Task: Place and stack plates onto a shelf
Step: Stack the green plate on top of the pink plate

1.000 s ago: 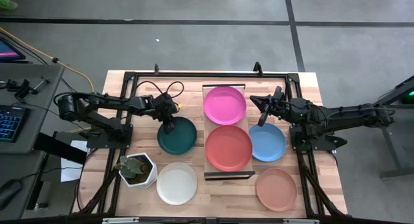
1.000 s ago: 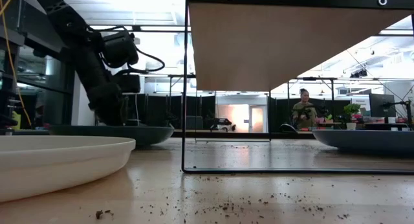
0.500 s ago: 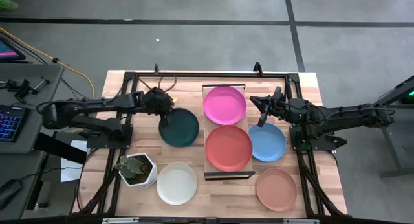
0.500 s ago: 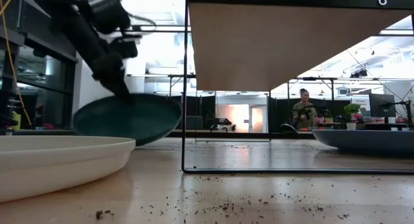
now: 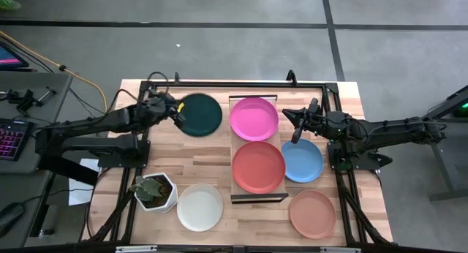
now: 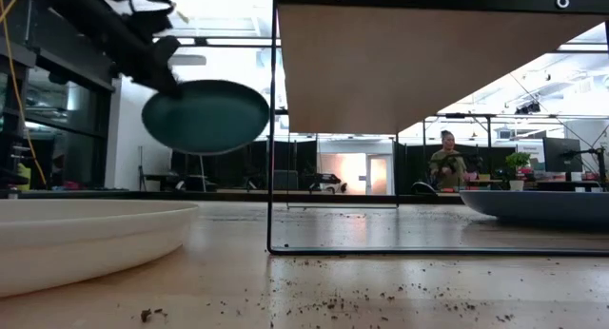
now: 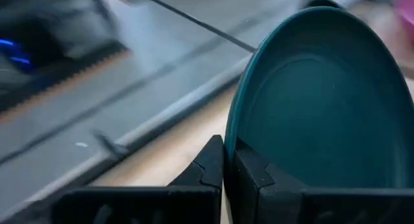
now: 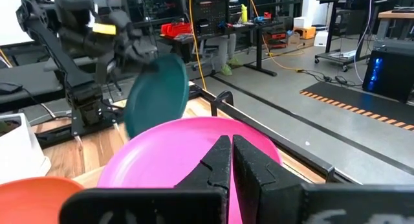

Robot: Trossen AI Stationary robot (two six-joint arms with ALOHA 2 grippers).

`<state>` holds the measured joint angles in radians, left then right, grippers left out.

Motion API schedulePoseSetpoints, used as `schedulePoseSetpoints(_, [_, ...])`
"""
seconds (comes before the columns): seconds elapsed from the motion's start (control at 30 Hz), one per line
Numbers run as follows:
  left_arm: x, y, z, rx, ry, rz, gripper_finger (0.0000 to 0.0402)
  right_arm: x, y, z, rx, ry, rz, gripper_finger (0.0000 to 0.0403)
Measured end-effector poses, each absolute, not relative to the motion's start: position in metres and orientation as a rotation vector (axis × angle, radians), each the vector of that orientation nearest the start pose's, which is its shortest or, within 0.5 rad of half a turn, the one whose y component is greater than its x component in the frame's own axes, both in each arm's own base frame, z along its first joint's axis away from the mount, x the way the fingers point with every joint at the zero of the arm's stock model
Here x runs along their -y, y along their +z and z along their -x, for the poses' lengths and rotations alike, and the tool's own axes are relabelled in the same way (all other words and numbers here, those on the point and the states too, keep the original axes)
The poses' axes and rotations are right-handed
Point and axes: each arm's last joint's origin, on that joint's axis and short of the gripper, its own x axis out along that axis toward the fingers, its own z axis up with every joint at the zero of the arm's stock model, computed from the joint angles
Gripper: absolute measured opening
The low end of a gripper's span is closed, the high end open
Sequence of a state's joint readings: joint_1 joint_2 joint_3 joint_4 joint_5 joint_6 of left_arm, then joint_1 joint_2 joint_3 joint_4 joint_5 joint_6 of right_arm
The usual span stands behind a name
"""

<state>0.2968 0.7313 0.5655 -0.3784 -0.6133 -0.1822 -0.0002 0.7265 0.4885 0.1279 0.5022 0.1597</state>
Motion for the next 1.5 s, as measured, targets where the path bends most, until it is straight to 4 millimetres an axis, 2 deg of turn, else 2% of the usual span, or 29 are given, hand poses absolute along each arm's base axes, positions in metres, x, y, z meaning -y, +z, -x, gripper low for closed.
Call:
schedulePoseSetpoints(0.1, [-0.057,0.259,-0.138,-0.388,1.043,0.038,0.0001,0.014,0.267,-0.167,-0.085,-0.511,-0.14,0.0])
schedulePoseSetpoints(0.17, [-0.053,0.264,-0.14,-0.327,1.045,0.042,0.0001,0.014,0.267,-0.167,-0.089,-0.512,-0.14,0.0])
schedulePoseSetpoints(0.5, [-0.052,0.292,-0.181,-0.055,0.78,-0.043,0.0001,0.014,0.268,-0.167,-0.076,-0.511,-0.14,0.0])
schedulePoseSetpoints(0.63, [-0.058,0.311,-0.198,-0.071,0.71,-0.02,0.0001,0.014,0.269,-0.167,-0.072,-0.509,-0.123,0.0])
schedulePoseSetpoints(0.77, [-0.067,0.339,-0.224,-0.174,0.623,-0.016,0.0001,0.014,0.269,-0.167,-0.072,-0.509,-0.12,0.0])
schedulePoseSetpoints(0.93, [-0.086,0.373,-0.263,-0.341,0.521,-0.005,0.0001,0.014,0.27,-0.168,-0.058,-0.508,-0.121,0.0])
schedulePoseSetpoints(1.07, [-0.106,0.386,-0.292,-0.44,0.364,0.109,0.0001,0.014,0.27,-0.168,-0.058,-0.508,-0.121,0.0])
schedulePoseSetpoints(1.17, [-0.12,0.387,-0.311,-0.47,0.334,0.157,0.0001,0.014,0.27,-0.168,-0.058,-0.508,-0.121,0.0])
schedulePoseSetpoints(1.27, [-0.131,0.379,-0.324,-0.507,0.352,0.172,0.0001,0.014,0.27,-0.168,-0.058,-0.508,-0.12,0.0])
schedulePoseSetpoints(1.5, [-0.148,0.34,-0.347,-0.622,0.317,0.26,0.0001,0.014,0.27,-0.168,-0.058,-0.508,-0.12,0.0])
